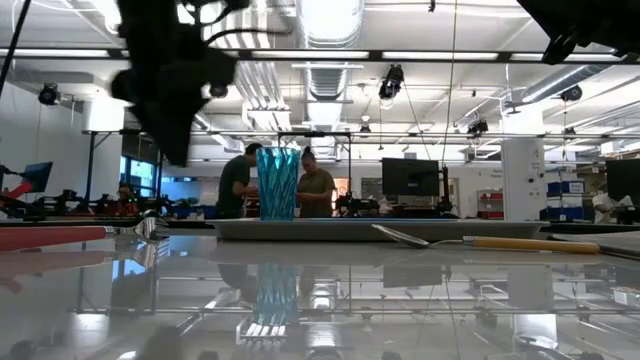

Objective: Pick and place plate/cup/fork/spoon on tray
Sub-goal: Put the pink fork on the gray serving tray to the left of the blue plate

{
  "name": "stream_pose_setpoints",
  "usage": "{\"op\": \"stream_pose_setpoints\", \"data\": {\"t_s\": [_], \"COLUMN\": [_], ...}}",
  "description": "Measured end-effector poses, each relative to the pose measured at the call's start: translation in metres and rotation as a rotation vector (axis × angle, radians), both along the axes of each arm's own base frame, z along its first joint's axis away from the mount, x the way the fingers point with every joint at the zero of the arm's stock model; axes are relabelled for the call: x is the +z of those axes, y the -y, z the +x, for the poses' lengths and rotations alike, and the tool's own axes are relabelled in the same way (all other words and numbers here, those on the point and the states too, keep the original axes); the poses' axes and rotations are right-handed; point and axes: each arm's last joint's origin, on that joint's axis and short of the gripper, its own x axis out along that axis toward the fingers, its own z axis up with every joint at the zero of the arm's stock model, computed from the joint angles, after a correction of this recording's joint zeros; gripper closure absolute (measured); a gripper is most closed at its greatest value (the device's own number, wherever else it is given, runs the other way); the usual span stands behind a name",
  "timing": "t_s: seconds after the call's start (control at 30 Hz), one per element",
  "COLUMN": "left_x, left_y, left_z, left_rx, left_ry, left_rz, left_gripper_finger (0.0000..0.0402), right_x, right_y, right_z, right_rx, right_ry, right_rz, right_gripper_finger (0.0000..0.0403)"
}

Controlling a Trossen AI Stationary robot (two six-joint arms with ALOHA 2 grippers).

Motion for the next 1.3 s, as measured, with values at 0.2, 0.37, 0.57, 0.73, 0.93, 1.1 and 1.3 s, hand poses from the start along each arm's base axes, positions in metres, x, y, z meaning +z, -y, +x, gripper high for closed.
{"op": "stream_pose_setpoints", "data": {"t_s": [0.2,0.37,0.57,0.73,0.93,1.1,1.3], "left_x": [-0.011,-0.031,-0.054,-0.063,-0.066,-0.06,-0.052], "left_y": [0.003,0.001,0.001,0.0,0.0,0.001,0.001], "left_z": [-0.013,-0.026,-0.035,-0.036,-0.038,-0.035,-0.035], "left_rx": [0.04,0.103,0.121,0.116,0.116,0.103,0.083], "left_ry": [-0.114,-0.189,-0.201,-0.16,-0.157,-0.135,-0.098], "left_rz": [-0.043,-0.075,-0.133,-0.146,-0.146,-0.153,-0.164], "left_gripper_finger": [0.0274,0.0274,0.0274,0.0274,0.0274,0.0274,0.0274], "right_x": [0.0,0.0,0.0,0.0,0.0,0.0,0.0], "right_y": [0.0,0.0,0.0,0.0,0.0,0.0,0.0], "right_z": [0.0,0.0,0.0,0.0,0.0,0.0,0.0], "right_rx": [0.0,0.0,0.0,-0.001,-0.001,-0.001,-0.001], "right_ry": [0.0,0.0,0.0,0.0,0.0,0.0,0.0], "right_rz": [-0.001,-0.001,-0.002,-0.002,-0.002,-0.002,-0.002], "right_gripper_finger": [0.0394,0.0394,0.0394,0.0394,0.0394,0.0394,0.0394]}}
